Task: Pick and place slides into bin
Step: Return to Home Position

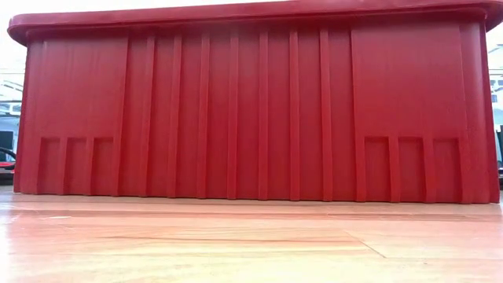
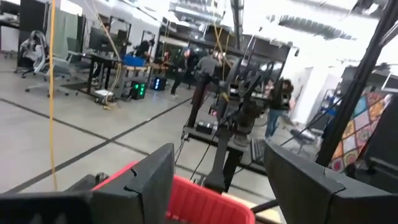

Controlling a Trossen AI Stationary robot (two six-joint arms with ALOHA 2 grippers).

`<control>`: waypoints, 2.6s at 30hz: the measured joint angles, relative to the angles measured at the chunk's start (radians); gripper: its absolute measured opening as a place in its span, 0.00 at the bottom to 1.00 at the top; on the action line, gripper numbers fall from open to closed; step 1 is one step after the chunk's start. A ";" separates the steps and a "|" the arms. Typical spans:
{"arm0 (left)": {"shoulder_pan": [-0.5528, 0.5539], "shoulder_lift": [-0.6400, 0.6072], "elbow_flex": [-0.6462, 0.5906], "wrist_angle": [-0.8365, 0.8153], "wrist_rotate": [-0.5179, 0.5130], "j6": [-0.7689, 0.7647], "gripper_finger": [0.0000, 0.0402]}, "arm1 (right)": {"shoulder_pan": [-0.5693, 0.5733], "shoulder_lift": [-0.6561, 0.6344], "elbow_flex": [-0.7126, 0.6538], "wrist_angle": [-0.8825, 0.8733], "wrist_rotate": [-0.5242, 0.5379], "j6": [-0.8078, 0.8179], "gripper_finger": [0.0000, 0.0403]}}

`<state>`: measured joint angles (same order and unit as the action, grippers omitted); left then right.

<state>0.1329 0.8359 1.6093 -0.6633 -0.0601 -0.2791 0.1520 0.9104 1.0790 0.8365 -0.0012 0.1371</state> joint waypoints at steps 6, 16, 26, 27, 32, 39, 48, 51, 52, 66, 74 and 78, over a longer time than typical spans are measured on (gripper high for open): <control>0.000 0.014 0.000 -0.025 0.029 -0.046 0.60 | 0.000 0.019 0.000 -0.067 0.000 0.061 0.70; 0.000 -0.093 -0.060 -0.084 -0.125 0.007 0.60 | 0.001 -0.061 -0.110 0.109 0.001 -0.037 0.70; 0.000 -0.444 -0.431 0.208 -0.083 0.179 0.60 | 0.000 -0.202 -0.534 0.539 0.003 -0.059 0.70; 0.000 -0.472 -0.471 0.244 -0.099 0.180 0.60 | 0.000 -0.204 -0.569 0.584 0.003 -0.073 0.70; 0.000 -0.579 -0.687 0.333 -0.125 0.154 0.60 | 0.000 -0.217 -0.712 0.733 0.002 -0.108 0.70; 0.000 -0.693 -0.892 0.383 -0.133 0.111 0.60 | 0.001 -0.293 -0.818 0.731 0.004 -0.118 0.70; 0.000 -0.832 -0.981 0.397 -0.184 0.113 0.60 | 0.000 -0.546 -0.960 0.733 0.027 -0.132 0.70; 0.001 -0.831 -0.980 0.368 -0.186 0.119 0.60 | 0.000 -0.612 -1.008 0.734 0.028 -0.136 0.70; 0.001 -0.831 -0.984 0.383 -0.187 0.119 0.60 | 0.000 -0.631 -1.025 0.728 0.027 -0.139 0.70; 0.001 -0.832 -1.200 0.483 -0.169 0.022 0.60 | 0.000 -0.755 -1.063 0.414 0.080 -0.061 0.70; 0.001 -0.831 -1.498 0.956 -0.099 -0.021 0.60 | 0.000 -0.757 -1.064 0.434 0.079 -0.018 0.70; 0.001 -0.832 -1.599 1.081 -0.059 -0.063 0.60 | 0.000 -0.757 -1.064 0.404 0.079 -0.019 0.70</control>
<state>0.1341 0.0036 0.0105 0.4172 -0.1187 -0.3419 0.1520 0.1535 0.0147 1.2406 0.0776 0.1184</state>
